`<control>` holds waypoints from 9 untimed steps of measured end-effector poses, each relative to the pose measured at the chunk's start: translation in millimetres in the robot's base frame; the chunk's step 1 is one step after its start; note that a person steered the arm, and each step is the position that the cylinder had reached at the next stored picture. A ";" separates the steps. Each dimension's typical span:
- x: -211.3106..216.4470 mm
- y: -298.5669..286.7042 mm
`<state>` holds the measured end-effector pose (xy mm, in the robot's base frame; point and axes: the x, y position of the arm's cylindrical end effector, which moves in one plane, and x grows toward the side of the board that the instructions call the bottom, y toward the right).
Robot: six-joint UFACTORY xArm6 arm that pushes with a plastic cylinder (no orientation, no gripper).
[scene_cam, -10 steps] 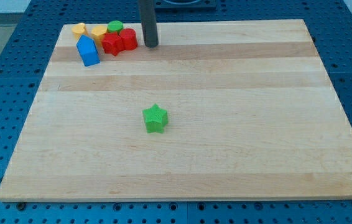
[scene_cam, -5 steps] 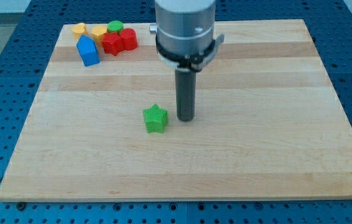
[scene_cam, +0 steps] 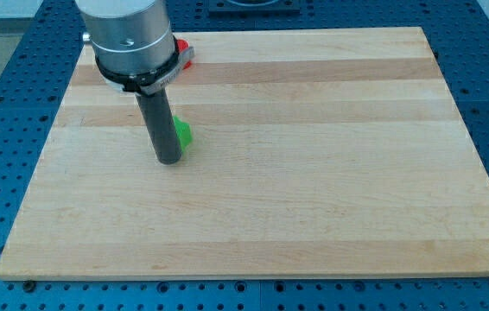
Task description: Move green star to the red circle
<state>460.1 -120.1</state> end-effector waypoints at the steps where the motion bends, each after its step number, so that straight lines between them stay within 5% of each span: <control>1: -24.7 0.0; 3: -70.9 0.0; 9: -123.9 24.9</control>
<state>336.2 -95.2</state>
